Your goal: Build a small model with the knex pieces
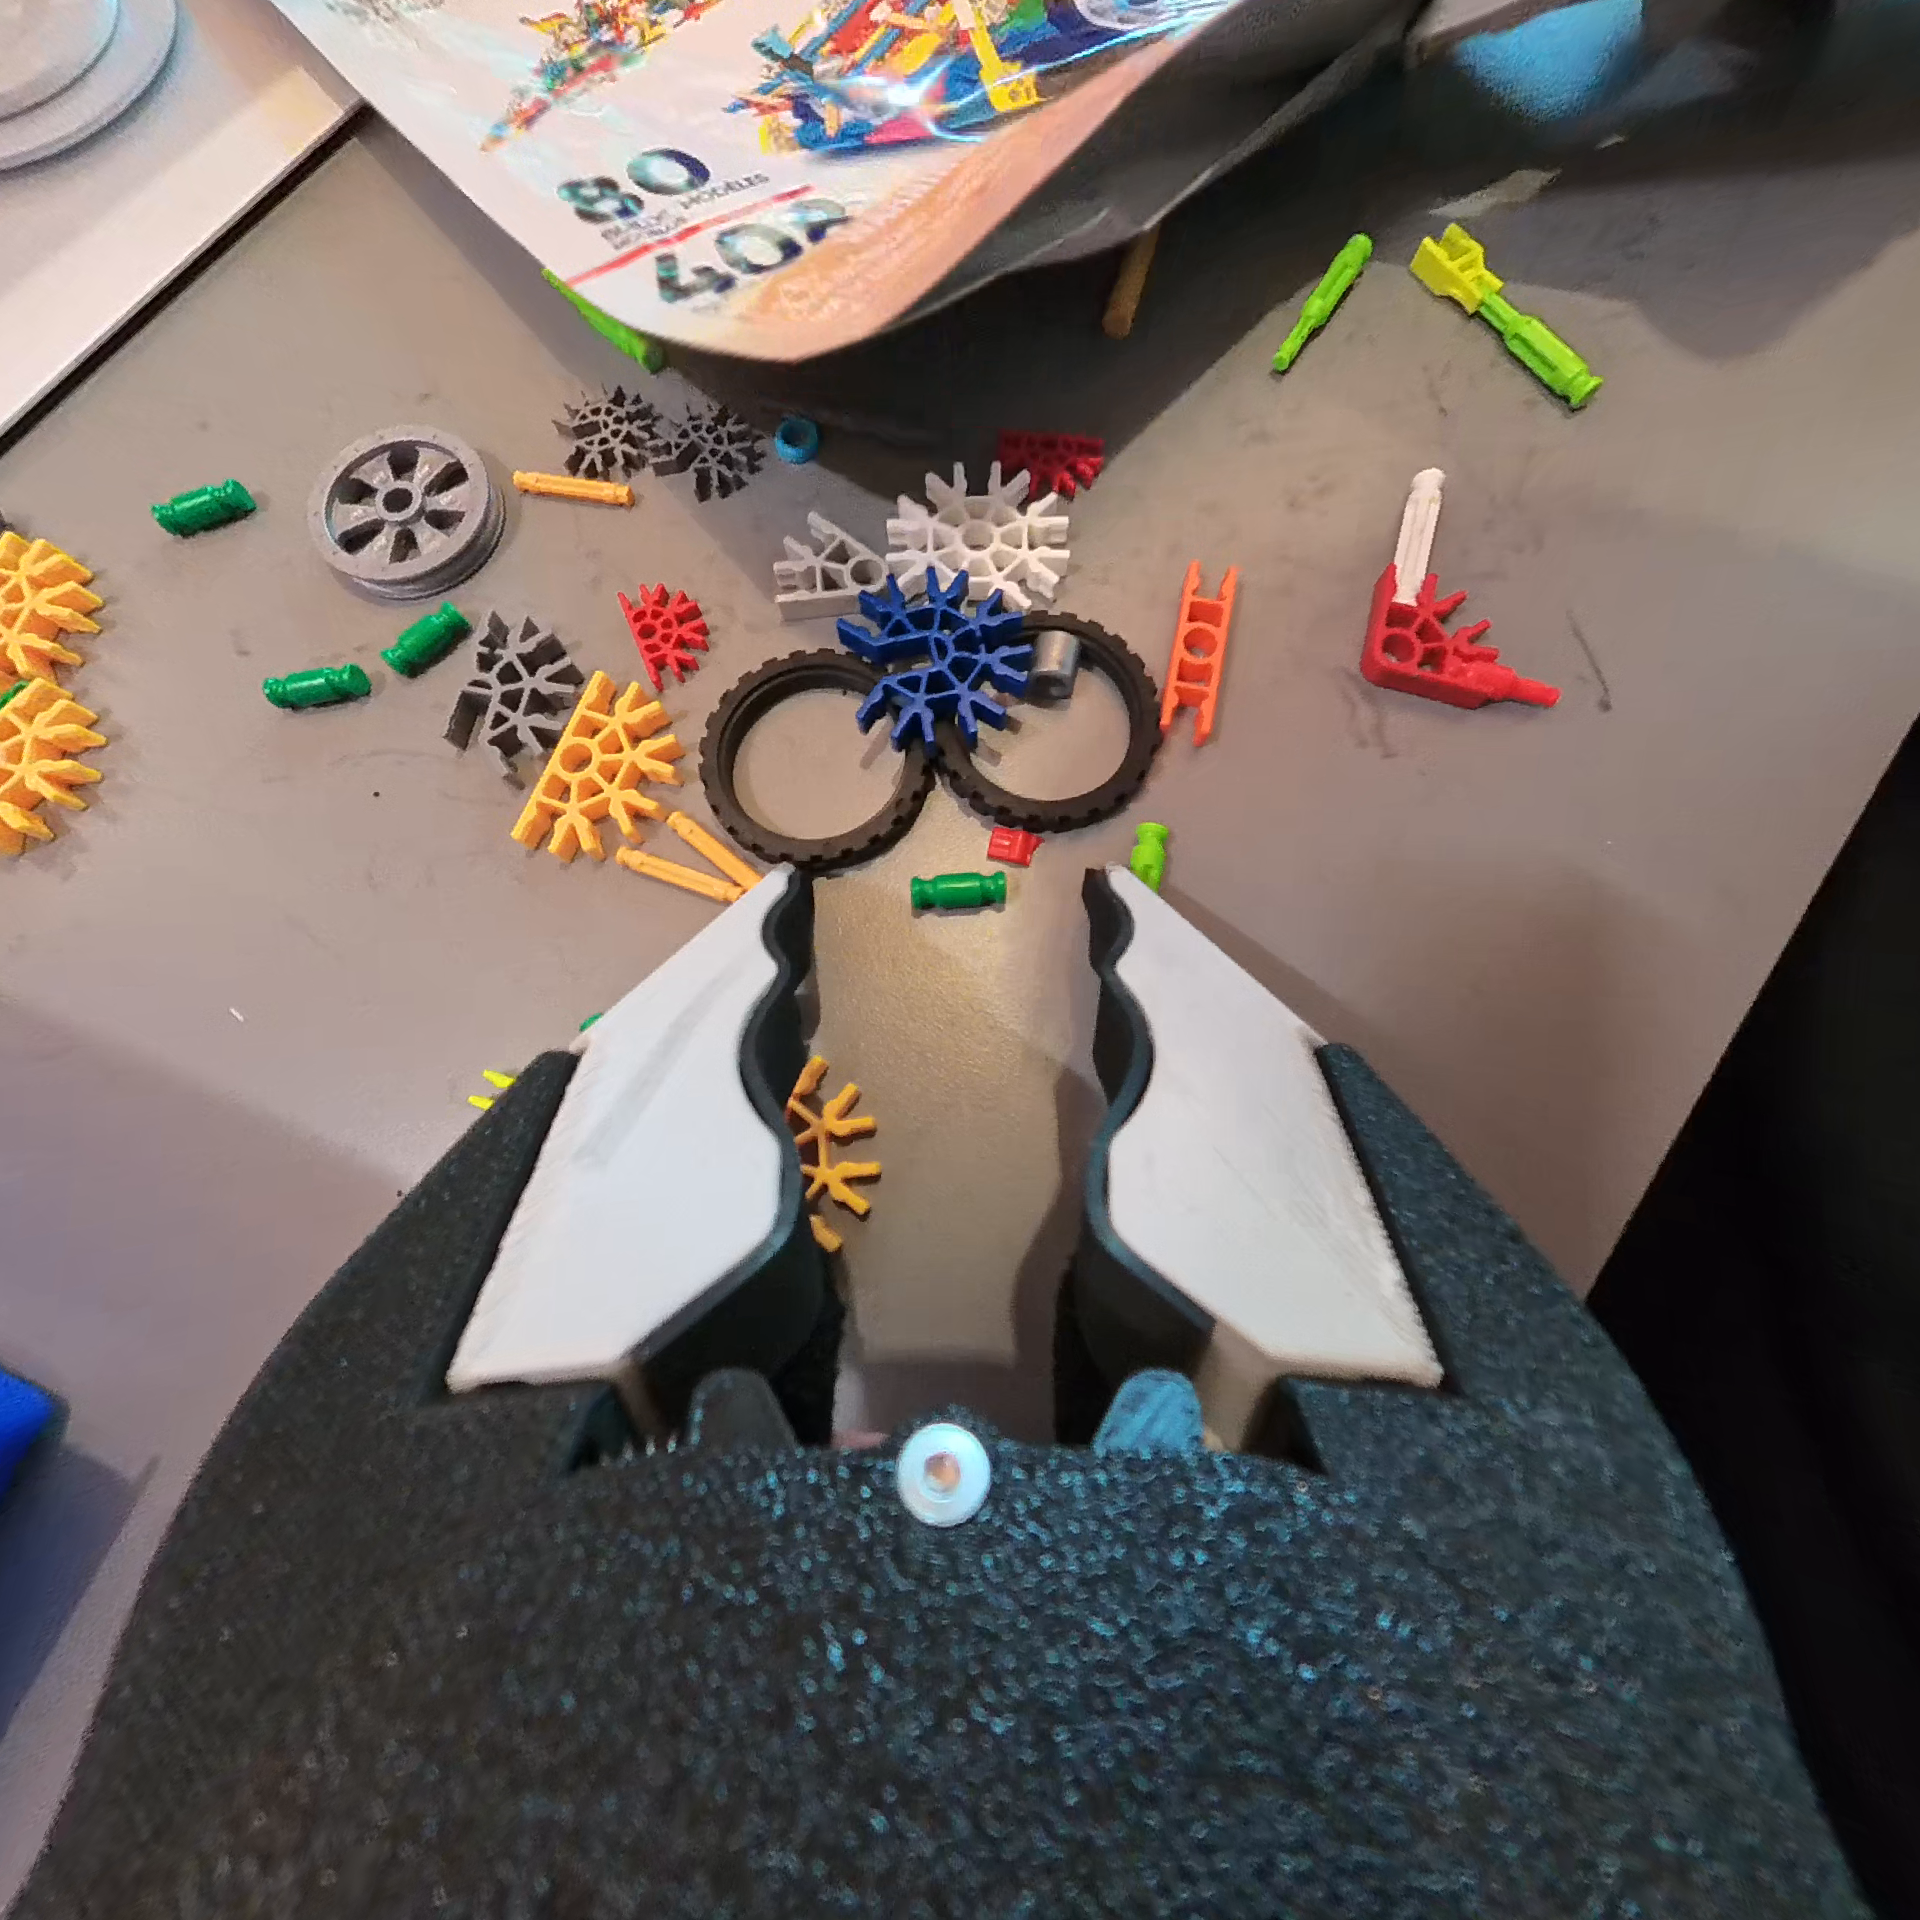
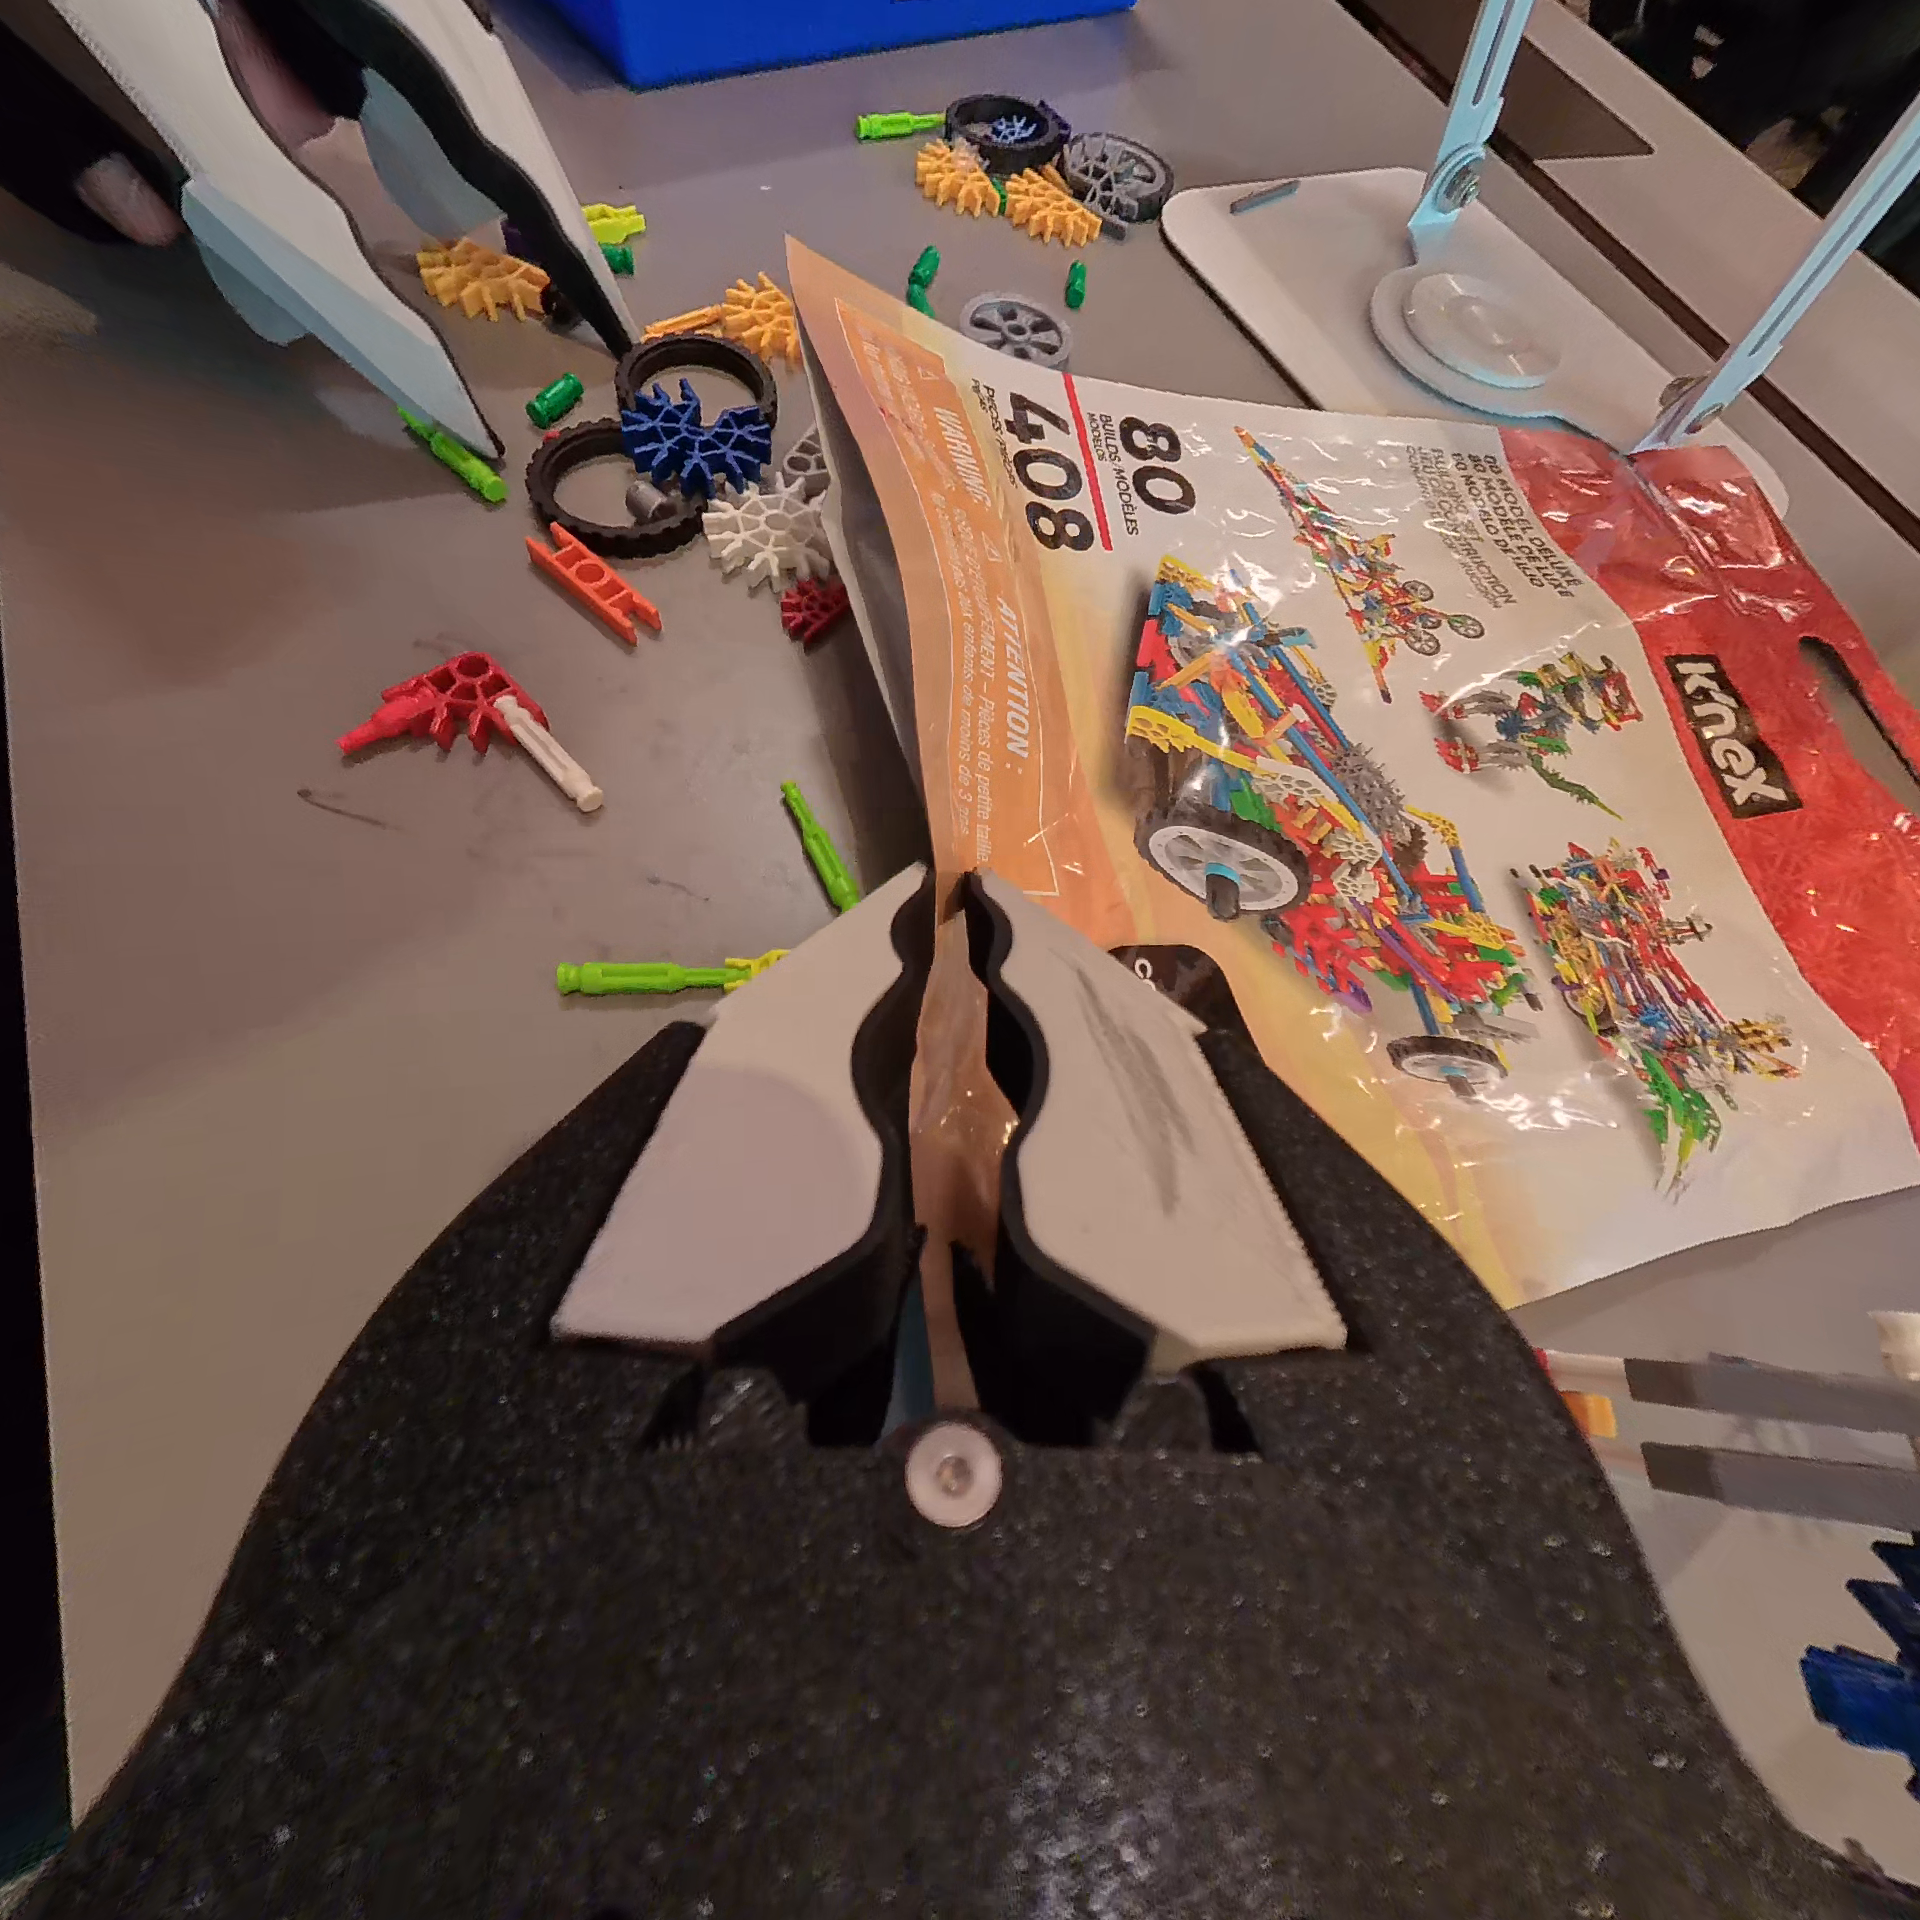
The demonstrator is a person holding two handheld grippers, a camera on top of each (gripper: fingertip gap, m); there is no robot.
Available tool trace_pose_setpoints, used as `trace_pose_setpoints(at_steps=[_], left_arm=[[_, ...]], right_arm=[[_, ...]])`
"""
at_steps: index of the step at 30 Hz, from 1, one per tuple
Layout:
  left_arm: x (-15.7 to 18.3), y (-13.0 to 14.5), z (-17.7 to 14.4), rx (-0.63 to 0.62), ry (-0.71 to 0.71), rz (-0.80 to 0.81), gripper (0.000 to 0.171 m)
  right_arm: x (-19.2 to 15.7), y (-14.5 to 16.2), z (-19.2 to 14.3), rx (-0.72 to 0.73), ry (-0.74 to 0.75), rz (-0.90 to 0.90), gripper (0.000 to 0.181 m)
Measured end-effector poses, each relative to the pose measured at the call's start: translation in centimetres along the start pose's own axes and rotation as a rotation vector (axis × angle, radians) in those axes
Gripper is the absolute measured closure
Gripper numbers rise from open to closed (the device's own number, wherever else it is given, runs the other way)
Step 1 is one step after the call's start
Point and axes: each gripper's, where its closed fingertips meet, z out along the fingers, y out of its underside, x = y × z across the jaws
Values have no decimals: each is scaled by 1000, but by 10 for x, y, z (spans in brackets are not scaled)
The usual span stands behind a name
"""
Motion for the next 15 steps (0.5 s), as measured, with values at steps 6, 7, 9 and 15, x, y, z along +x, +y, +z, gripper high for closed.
trace_pose_setpoints(at_steps=[6, 7, 9, 15], left_arm=[[1, -1, -1, 9, -1, 8, 116], [1, -1, -1, 11, -1, 9, 116], [1, -2, -2, 19, 0, 8, 116], [2, -3, -3, 32, 13, 4, 116]], right_arm=[[10, -7, -3, 21, 44, 30, 180], [13, -9, -5, 29, 55, 40, 180], [18, -13, -7, 50, 74, 66, 181], [36, -24, -12, 104, 136, 162, 181]])
